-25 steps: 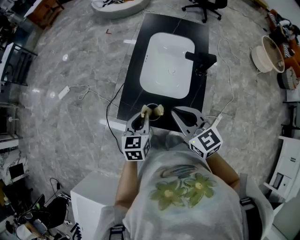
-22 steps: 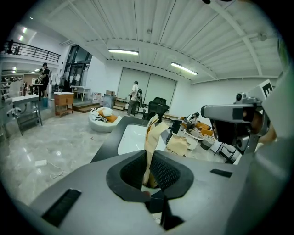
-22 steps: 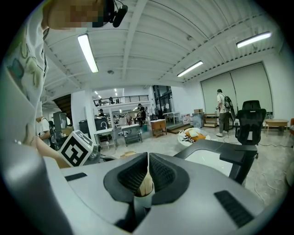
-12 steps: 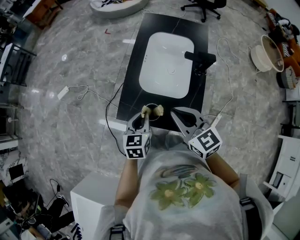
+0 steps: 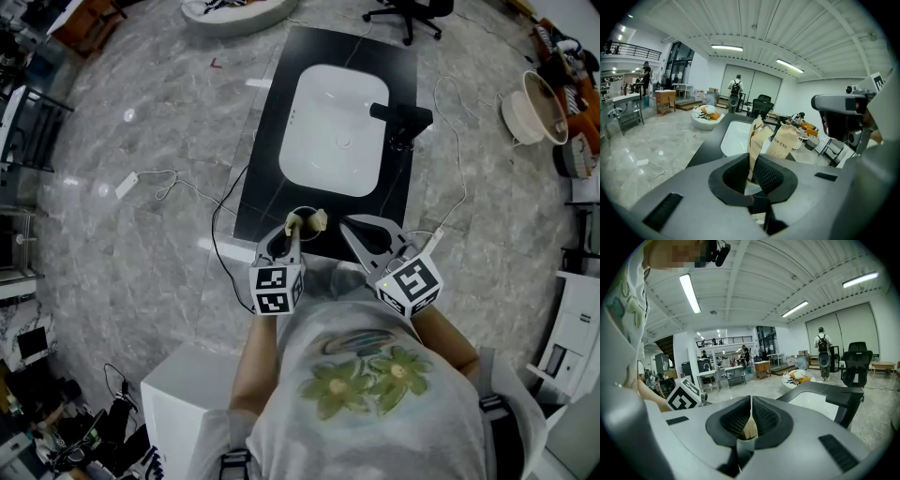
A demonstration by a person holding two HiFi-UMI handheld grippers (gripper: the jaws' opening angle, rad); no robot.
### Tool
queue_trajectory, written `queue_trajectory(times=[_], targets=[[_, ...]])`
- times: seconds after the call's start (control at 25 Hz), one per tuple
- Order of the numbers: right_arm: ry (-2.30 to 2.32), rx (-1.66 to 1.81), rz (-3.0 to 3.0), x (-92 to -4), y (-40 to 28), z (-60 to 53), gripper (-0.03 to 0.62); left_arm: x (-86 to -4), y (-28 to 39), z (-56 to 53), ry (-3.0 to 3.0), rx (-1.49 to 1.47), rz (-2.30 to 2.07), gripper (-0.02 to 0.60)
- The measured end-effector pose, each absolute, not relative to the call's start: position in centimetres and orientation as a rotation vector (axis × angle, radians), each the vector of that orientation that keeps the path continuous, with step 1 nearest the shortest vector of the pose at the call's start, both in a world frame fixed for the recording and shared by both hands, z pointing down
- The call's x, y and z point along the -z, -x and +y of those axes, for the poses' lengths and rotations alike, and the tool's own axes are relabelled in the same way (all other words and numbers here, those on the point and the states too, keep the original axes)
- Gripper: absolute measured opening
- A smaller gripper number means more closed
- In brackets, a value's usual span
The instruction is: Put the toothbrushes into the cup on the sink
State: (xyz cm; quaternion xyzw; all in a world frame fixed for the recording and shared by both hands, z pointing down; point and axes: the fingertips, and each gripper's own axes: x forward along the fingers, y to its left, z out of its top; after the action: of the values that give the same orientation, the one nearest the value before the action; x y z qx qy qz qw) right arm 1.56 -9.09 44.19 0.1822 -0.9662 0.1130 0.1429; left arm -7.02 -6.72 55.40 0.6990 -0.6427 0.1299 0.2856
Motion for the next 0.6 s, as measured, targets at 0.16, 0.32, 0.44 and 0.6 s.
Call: queue_trajectory(times=[0.16,0.32,0.44,0.6], targets=[[-0.523,-0.322,-2.785,-44.16,-1.52,-8.97,0.044,-55.47,7.25,-6.71,-1.863,-0.345,-1.72,0.035],[-0.526,-0.324,-2.785,-44.31,-1.43,-8.73,0.044,-55.61,7.62,-6.66,-1.855,-0.343,-1.727,0.035],[-0.523,-0.321,-2.784,-44.39,-1.32,-8.62,0.045,-55.73,7.76,-6.68,-1.853,-0.35,-1.728,0.035],[-0.526,-0.321,-2.785,-44.37,-1.23,-8.32,0.045,-55.81,7.69,-6.55,-1.866,-0.36,-1.724,0.035]])
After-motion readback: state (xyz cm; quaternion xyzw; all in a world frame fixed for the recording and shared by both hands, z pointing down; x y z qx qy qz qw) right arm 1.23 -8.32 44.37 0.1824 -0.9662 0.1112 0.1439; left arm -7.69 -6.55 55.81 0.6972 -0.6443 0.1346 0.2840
